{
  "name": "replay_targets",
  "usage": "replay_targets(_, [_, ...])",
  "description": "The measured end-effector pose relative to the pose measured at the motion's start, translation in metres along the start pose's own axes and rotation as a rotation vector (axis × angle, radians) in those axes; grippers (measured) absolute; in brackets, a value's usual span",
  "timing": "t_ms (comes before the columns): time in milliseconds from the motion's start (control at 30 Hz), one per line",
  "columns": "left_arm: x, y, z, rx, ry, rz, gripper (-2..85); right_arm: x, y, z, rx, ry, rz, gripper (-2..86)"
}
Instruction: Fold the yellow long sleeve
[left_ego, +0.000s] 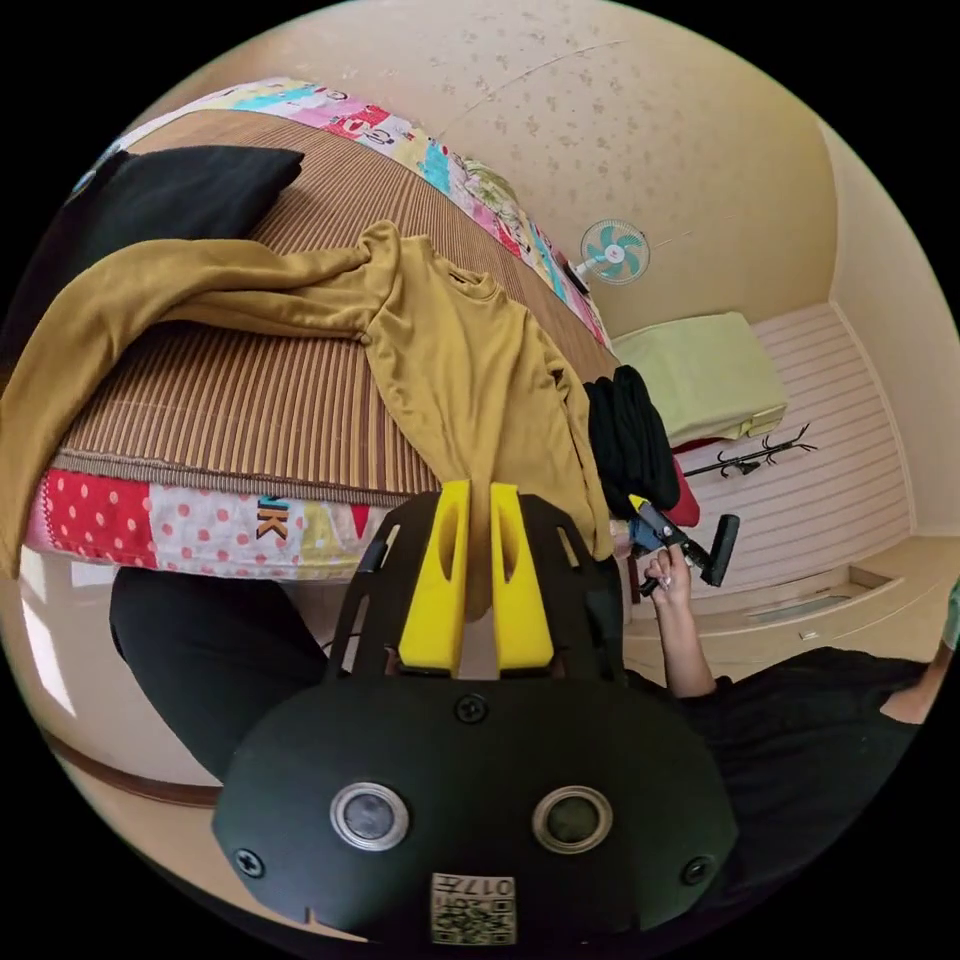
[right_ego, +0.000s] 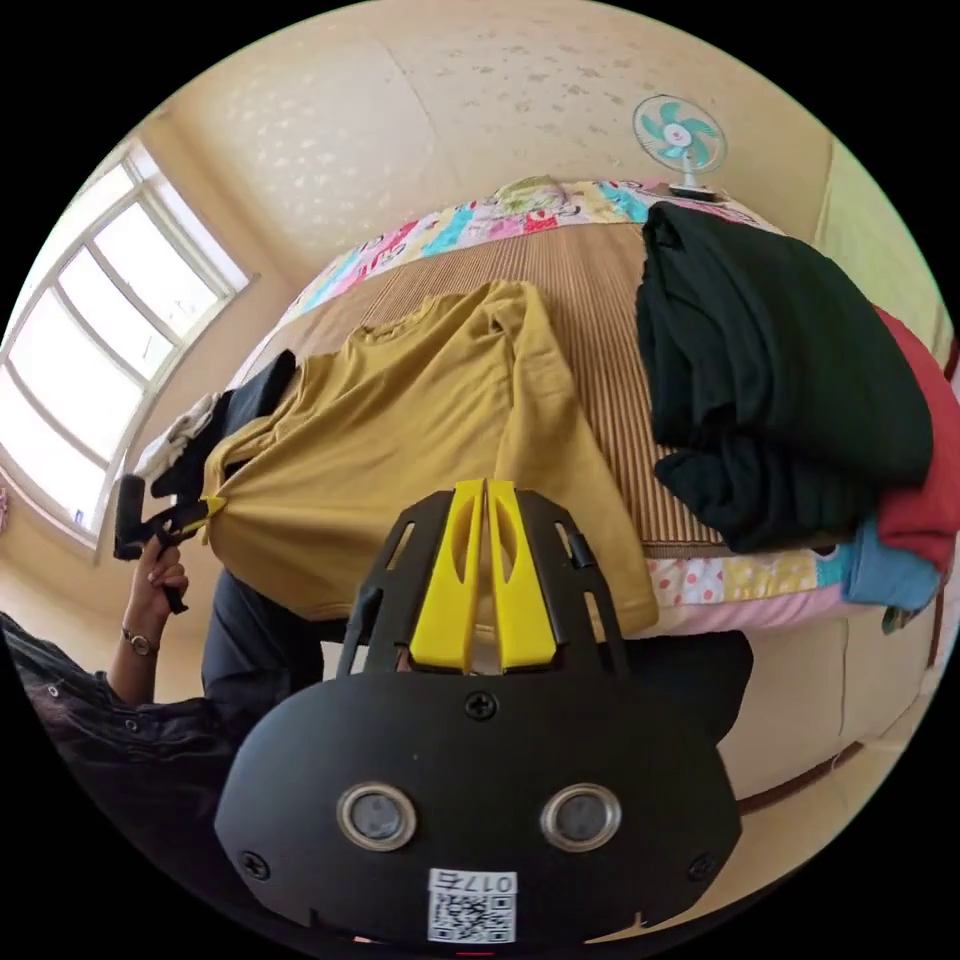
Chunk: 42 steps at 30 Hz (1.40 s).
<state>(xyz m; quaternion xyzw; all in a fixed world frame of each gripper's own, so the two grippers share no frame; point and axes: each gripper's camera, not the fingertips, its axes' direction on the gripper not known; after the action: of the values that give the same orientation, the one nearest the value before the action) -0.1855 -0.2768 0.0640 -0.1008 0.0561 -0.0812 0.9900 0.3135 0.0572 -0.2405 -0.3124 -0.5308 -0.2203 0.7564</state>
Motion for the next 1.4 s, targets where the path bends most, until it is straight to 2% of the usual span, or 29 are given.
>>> replay_targets(67, [-0.005, 0.006, -0.026, 0.021, -0.085, -0.047, 5.1, 0.027, 0.009, -0.014, 0.033, 0.102, 0.09, 8.9])
replay_targets(100, [-0.006, 0.008, -0.03, 0.029, -0.104, -0.05, 5.5, 0.044, 0.014, -0.006, -0.025, 0.174, 0.128, 9.6])
replay_targets(133, [-0.008, 0.013, -0.035, 0.045, -0.128, -0.061, 6.3, 0.053, 0.016, 0.002, -0.082, 0.181, 0.133, 9.4])
replay_targets(200, [-0.014, 0.018, -0.038, 0.042, -0.117, -0.099, 6.4, 0.075, 0.024, 0.046, -0.352, 0.092, 0.089, 4.9])
replay_targets(233, [-0.017, 0.02, -0.038, 0.027, -0.082, -0.114, 6.4, 0.077, 0.026, 0.048, -0.364, 0.074, 0.077, 4.4])
replay_targets(333, [-0.016, 0.022, -0.048, 0.028, -0.026, -0.126, 5.8, 0.07, 0.014, -0.006, -0.299, 0.105, 0.014, 2.7])
replay_targets(433, [-0.006, 0.022, -0.063, 0.045, -0.059, -0.104, 5.3, 0.069, -0.022, -0.123, -0.03, 0.205, -0.051, 2.5])
replay_targets(500, [-0.005, 0.021, -0.067, 0.038, -0.071, -0.098, 5.3, 0.1, -0.056, -0.198, 0.134, 0.376, -0.037, 2.9])
replay_targets(567, [-0.006, 0.017, -0.067, 0.017, -0.046, -0.109, 5.7, 0.142, -0.08, -0.229, 0.196, 0.47, 0.006, 3.8])
replay_targets(633, [-0.005, 0.015, -0.067, 0.012, -0.015, -0.104, 5.9, 0.199, -0.097, -0.241, 0.184, 0.476, 0.125, 5.4])
replay_targets(700, [-0.004, 0.016, -0.068, 0.007, -0.008, -0.105, 6.0, 0.267, -0.084, -0.243, 0.166, 0.429, 0.354, 7.6])
replay_targets(800, [-0.006, 0.021, -0.074, 0.012, 0.001, -0.129, 6.2, 0.3, -0.026, -0.242, 0.236, 0.267, 0.509, 9.5])
replay_targets(967, [-0.027, 0.027, -0.094, 0.02, 0.035, -0.2, 6.2, 0.324, 0.056, -0.223, 0.439, -0.08, 0.612, 10.4])
replay_targets(1100, [-0.036, 0.022, -0.111, 0.052, 0.046, -0.214, 6.5, 0.333, 0.055, -0.211, 0.49, -0.303, 0.645, 10.5])
replay_targets(1200, [-0.044, 0.024, -0.126, 0.107, 0.046, -0.251, 8.2, 0.327, 0.032, -0.185, 0.302, -0.217, 0.76, 9.4])
replay_targets(1233, [-0.05, 0.028, -0.13, 0.134, 0.052, -0.277, 9.1, 0.327, 0.029, -0.182, 0.299, -0.223, 0.767, 8.9])
replay_targets(1333, [-0.066, 0.039, -0.142, 0.186, 0.089, -0.329, 10.1, 0.306, 0.012, -0.197, 0.441, -0.275, 0.727, 4.3])
replay_targets(1400, [-0.075, 0.047, -0.153, 0.216, 0.096, -0.348, 10.2, 0.24, -0.03, -0.229, 0.514, -0.131, 0.595, 3.5])
